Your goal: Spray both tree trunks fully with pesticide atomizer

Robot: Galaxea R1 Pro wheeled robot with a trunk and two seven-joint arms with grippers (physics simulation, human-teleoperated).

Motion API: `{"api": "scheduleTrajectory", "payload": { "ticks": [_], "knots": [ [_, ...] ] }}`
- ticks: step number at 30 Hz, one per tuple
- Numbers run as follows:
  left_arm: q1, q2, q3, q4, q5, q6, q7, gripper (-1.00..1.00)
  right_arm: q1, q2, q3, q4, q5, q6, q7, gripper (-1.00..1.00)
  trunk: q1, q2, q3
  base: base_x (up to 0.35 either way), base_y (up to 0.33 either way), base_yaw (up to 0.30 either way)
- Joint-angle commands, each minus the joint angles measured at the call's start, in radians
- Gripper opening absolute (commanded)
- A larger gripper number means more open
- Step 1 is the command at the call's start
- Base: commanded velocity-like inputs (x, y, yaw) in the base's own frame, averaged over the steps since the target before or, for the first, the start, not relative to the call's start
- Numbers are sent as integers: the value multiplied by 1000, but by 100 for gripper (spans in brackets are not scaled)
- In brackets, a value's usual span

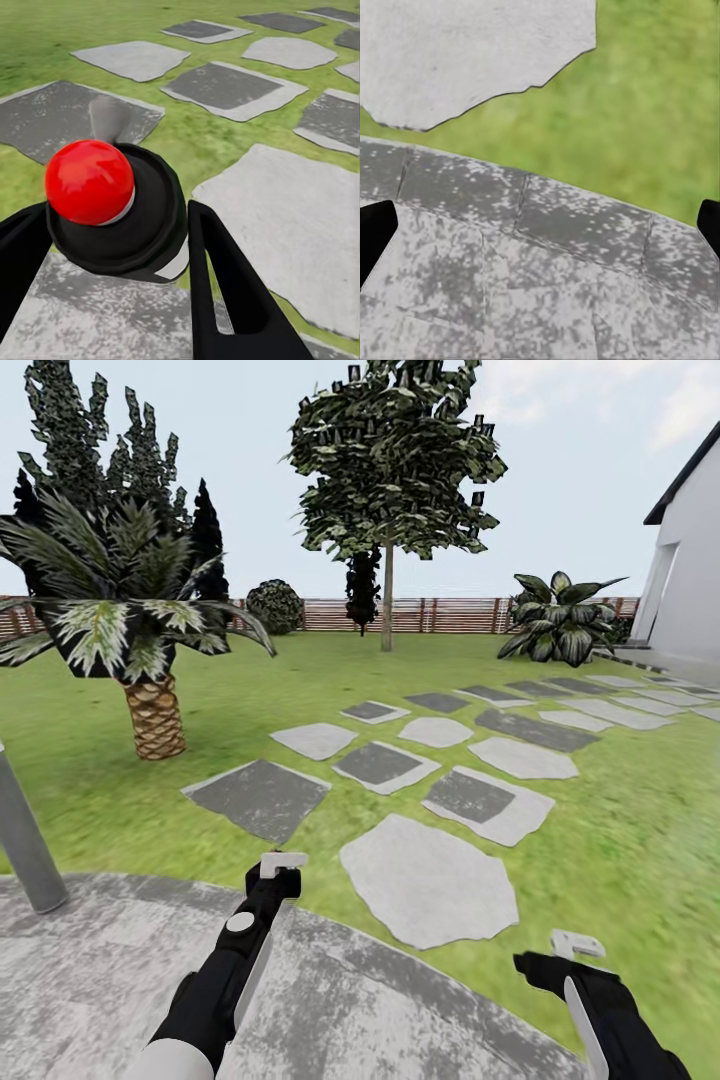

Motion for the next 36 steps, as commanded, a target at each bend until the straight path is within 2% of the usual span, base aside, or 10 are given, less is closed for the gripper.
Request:
{"api": "scheduleTrajectory", "payload": {
  "ticks": [1,8,36],
  "knots": [
    [0,0,0,0,0,0,0,-100,0,0,0,0,0,0,0,100,0,0,0,337,-129,0],
    [0,0,0,1,-1,0,1,-100,0,0,0,0,0,0,0,100,0,0,0,337,-87,0],
    [0,0,1,1,0,0,9,-100,0,0,-2,0,0,0,0,100,0,0,0,337,-1,0]
  ]
}}
